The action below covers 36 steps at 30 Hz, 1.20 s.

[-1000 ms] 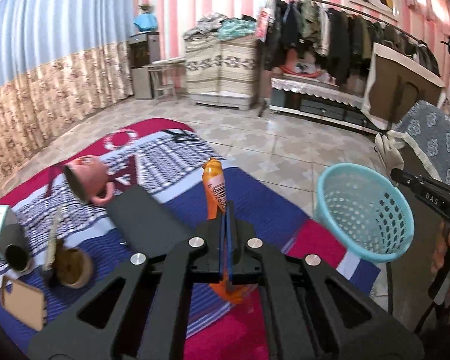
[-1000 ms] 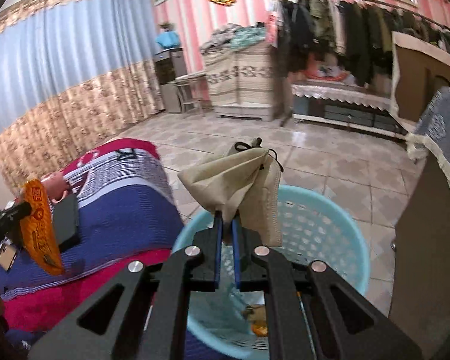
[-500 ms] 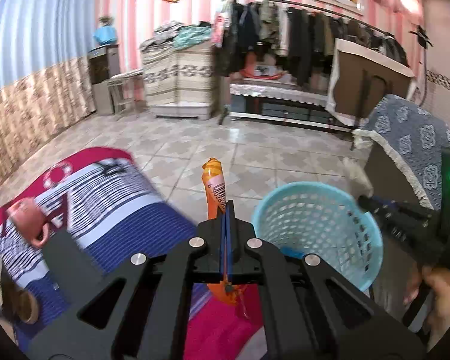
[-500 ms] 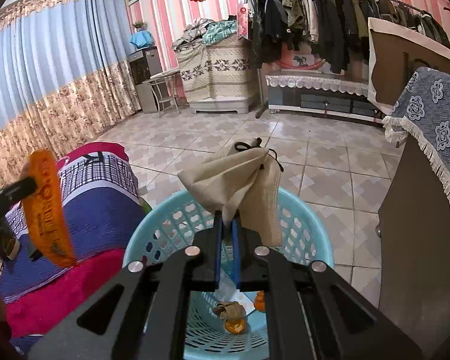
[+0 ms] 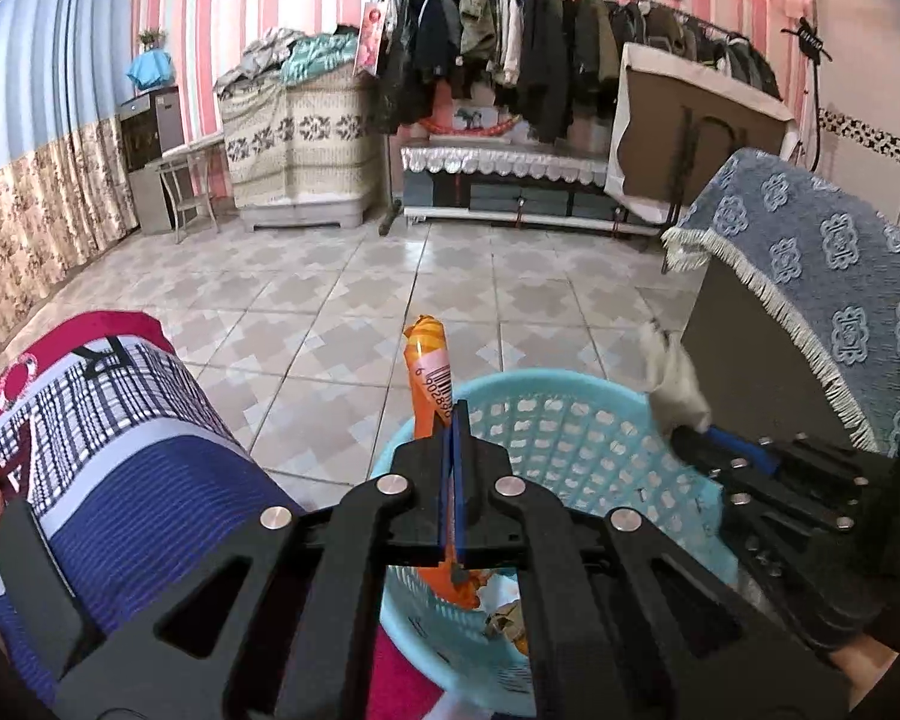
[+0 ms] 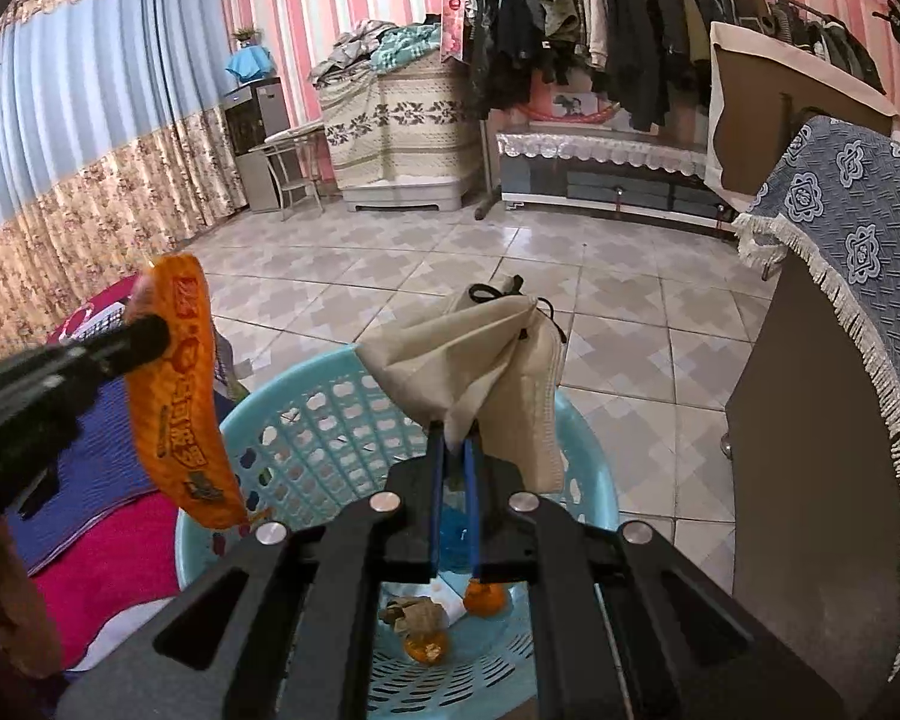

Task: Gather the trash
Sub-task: 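Open both tools to drop the snack bag and beige bag in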

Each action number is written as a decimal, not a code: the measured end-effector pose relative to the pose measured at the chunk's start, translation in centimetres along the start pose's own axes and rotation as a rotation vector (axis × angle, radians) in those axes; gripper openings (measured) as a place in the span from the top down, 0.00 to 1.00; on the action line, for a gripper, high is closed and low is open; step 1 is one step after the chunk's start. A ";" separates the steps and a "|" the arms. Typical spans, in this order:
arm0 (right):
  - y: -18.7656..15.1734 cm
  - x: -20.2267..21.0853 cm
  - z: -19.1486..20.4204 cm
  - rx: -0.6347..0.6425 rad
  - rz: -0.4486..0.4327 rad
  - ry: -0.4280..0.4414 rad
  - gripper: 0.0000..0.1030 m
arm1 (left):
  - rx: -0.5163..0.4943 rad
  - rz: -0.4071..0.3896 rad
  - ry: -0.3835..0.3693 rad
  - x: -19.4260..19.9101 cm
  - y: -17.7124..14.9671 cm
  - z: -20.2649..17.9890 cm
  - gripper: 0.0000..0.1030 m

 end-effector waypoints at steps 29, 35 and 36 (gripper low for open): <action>1.4 -0.5 6.4 0.146 -0.008 -0.031 0.16 | 0.167 -0.084 0.247 8.6 -1.9 13.6 0.05; 1.5 -0.1 7.0 0.142 -0.018 -0.042 0.12 | 0.185 -0.116 0.299 11.7 -2.5 16.7 0.05; 1.6 0.0 7.3 0.146 -0.021 -0.047 0.11 | 0.192 -0.117 0.304 12.1 -2.6 17.2 0.05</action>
Point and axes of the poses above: each gripper's, at about its wrist camera, not at the fingertips, and x roughly against the way its jaws point, z to its left, y to its top, the point moved 4 cm from there along -x, roughly the way its jaws point, and after that the axes turned 13 degrees about x, right-handed, at the moved point
